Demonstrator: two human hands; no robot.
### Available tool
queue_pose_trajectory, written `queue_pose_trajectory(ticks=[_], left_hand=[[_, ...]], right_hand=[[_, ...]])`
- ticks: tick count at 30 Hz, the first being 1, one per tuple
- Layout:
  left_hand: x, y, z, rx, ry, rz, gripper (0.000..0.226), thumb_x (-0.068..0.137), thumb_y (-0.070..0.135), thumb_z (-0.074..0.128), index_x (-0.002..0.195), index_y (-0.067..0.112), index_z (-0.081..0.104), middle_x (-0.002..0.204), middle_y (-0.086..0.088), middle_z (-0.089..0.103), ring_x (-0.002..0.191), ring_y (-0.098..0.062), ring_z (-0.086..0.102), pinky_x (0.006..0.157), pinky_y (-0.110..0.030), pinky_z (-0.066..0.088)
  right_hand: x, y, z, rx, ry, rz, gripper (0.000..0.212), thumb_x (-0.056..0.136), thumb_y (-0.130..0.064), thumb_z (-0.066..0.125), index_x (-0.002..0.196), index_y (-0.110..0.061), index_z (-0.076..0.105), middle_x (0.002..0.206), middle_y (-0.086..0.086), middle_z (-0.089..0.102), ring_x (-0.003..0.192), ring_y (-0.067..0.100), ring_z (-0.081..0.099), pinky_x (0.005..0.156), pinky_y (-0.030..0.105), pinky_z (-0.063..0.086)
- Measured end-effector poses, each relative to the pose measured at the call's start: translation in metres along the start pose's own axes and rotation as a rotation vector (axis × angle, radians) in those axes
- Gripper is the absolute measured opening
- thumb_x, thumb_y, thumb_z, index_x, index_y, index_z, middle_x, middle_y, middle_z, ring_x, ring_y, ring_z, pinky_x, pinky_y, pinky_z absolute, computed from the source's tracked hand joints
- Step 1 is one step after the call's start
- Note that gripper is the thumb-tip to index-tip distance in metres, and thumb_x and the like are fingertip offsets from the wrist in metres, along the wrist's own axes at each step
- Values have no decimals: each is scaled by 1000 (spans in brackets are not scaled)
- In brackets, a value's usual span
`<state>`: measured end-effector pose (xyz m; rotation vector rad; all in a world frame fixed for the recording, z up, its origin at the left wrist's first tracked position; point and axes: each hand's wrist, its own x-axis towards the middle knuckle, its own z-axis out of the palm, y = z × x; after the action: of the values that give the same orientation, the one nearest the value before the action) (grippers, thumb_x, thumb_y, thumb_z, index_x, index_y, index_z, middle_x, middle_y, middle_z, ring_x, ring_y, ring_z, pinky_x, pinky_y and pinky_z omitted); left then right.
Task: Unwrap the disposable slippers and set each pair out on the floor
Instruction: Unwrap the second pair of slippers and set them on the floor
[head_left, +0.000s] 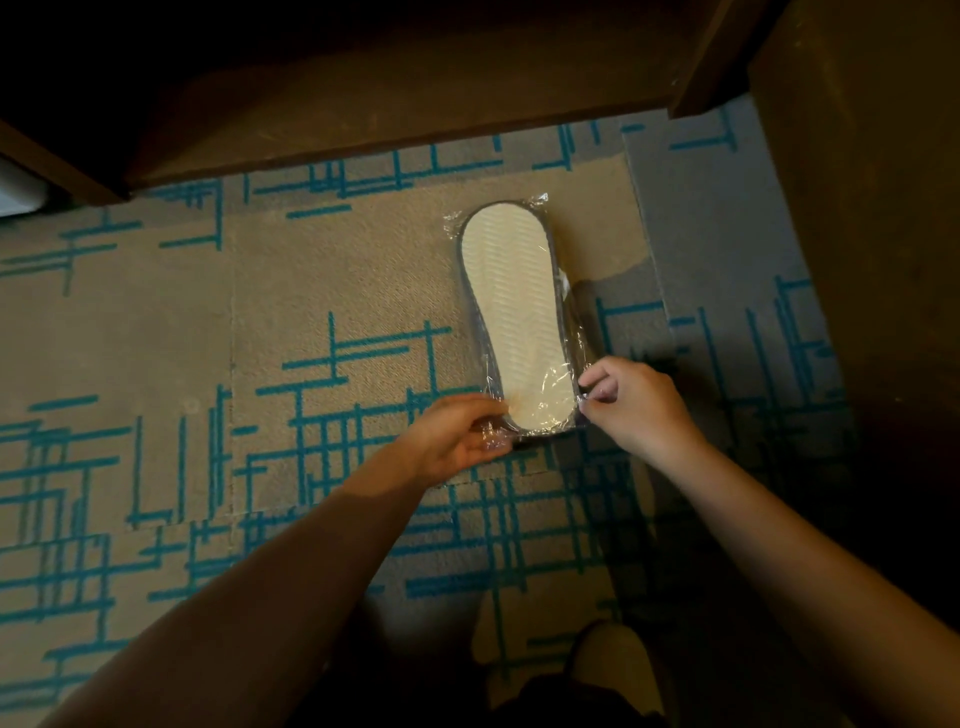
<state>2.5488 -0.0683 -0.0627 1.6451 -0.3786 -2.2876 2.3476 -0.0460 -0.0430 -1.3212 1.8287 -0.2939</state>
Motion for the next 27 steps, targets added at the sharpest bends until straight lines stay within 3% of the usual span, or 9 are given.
queue_pose_trajectory(ticks=[3, 7, 10, 13, 18, 23, 25, 27], left_hand=[[1, 6, 0, 98, 13, -63, 21, 80, 30, 65, 95, 16, 60, 80, -4, 72, 72, -17, 70, 61, -31, 56], [4, 12, 1, 241, 80, -53, 9, 79, 21, 68, 83, 15, 63, 69, 0, 70, 57, -9, 66, 51, -22, 57], [8, 13, 0, 253, 94, -53, 8, 76, 19, 72, 78, 15, 65, 70, -1, 69, 56, -8, 65, 45, -18, 52], [10, 15, -1, 106, 75, -32, 8, 75, 13, 71, 79, 12, 64, 63, -2, 72, 57, -10, 69, 48, -19, 54], [7, 15, 1, -12, 2, -15, 5, 77, 8, 68, 78, 10, 63, 61, -2, 73, 58, -11, 70, 52, -20, 57], [5, 18, 5, -196, 62, 27, 4, 80, 8, 66, 82, 8, 62, 60, -3, 73, 57, -12, 71, 51, -22, 57], [4, 18, 5, -163, 77, 38, 6, 80, 11, 67, 84, 10, 62, 59, -1, 73, 56, -10, 70, 51, -21, 56], [5, 17, 7, -156, 106, 51, 7, 80, 12, 67, 83, 11, 61, 55, 1, 71, 53, -9, 69, 51, -21, 57]], right_hand=[[-2, 0, -3, -43, -15, -45, 13, 79, -16, 69, 78, -28, 63, 70, -19, 57, 70, -9, 52, 57, 12, 37], [-7, -8, -5, -162, -28, -94, 9, 78, -22, 70, 75, -28, 64, 76, -14, 61, 73, 0, 58, 60, 19, 44], [-11, -18, -9, -182, -58, -183, 12, 79, -20, 67, 71, -27, 63, 77, -13, 61, 78, 8, 61, 77, 33, 51], [-15, -23, -17, -112, -79, -335, 5, 78, -18, 68, 75, -22, 66, 84, -9, 63, 87, 14, 59, 92, 47, 45], [-20, -12, -25, -231, 11, -542, 4, 75, -13, 71, 74, -16, 70, 82, -6, 71, 97, 18, 58, 97, 35, 28], [-26, -3, -25, -284, 124, -601, 11, 68, -11, 73, 71, -19, 66, 80, -5, 71, 97, 19, 61, 103, 41, 25], [-29, -1, -22, -351, 183, -563, 15, 68, -19, 73, 81, -20, 65, 85, -4, 70, 98, 21, 62, 108, 43, 20], [-32, -3, -18, -421, 226, -518, 35, 69, -31, 71, 101, -20, 63, 100, -2, 69, 105, 20, 60, 112, 44, 14]])
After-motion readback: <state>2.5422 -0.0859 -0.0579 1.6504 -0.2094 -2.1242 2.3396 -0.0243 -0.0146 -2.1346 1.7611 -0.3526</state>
